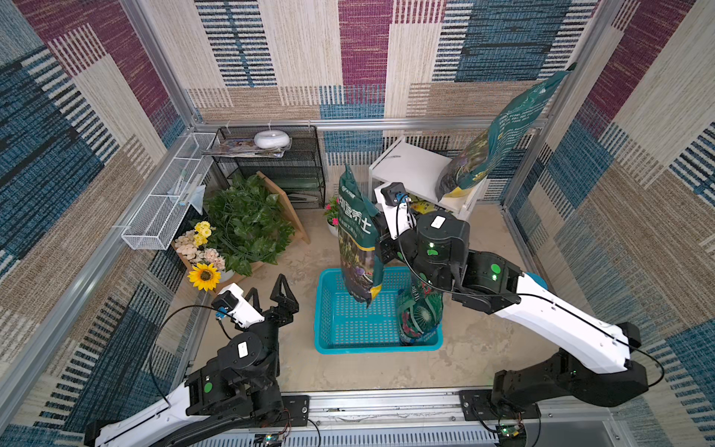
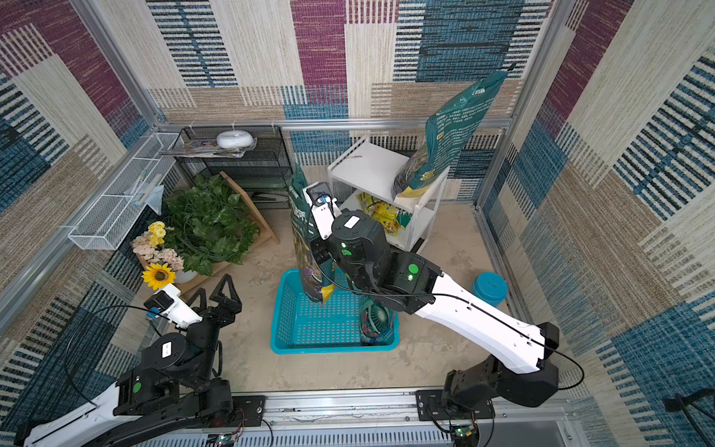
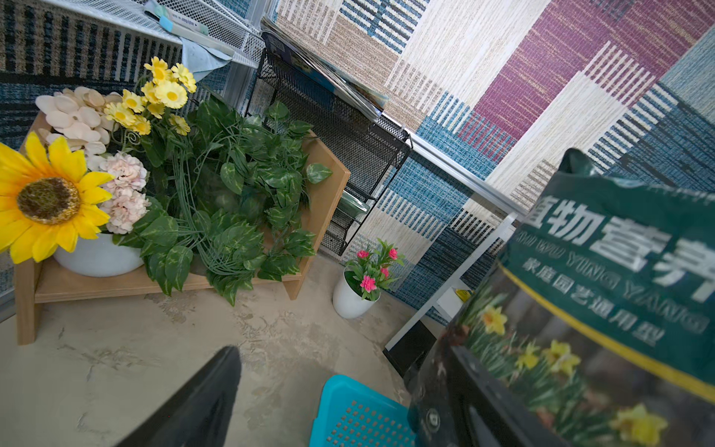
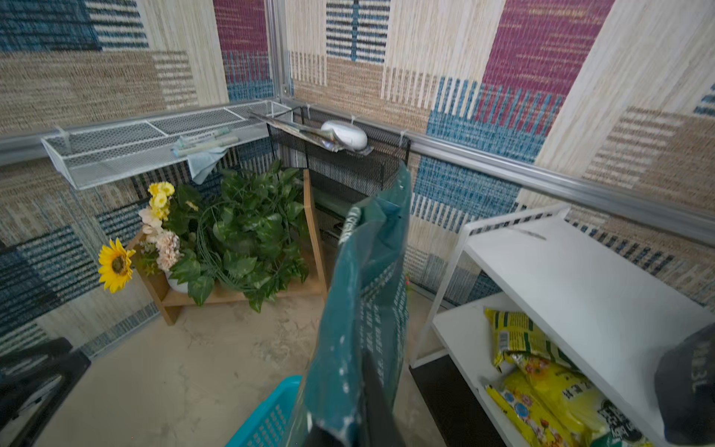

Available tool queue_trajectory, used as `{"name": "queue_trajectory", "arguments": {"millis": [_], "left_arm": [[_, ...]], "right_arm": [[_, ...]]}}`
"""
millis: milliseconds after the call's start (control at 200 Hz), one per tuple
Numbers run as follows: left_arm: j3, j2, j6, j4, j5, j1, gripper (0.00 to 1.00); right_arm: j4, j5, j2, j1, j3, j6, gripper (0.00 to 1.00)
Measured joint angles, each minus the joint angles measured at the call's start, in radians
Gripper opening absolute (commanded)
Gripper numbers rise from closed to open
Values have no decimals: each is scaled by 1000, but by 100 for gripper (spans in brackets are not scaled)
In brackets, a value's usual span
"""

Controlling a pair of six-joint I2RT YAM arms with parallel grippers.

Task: Take down the fertilizer bag from the shelf
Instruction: Place the fertilizer bag in the storage box.

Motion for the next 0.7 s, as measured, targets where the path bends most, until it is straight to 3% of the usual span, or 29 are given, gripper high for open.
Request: {"name": "queue_trajectory", "arguments": {"millis": [130, 260, 701], "left_arm": [[0, 0, 0, 0, 0, 0, 87], [-2, 5, 0, 1, 0, 0, 87], [-5, 21, 8, 5, 6, -1, 87]], "right_arm": [[46, -2, -142, 0, -226, 59, 0], [85, 4, -207, 0, -336, 101, 0], [206, 40, -234, -14, -437, 94, 0]]}}
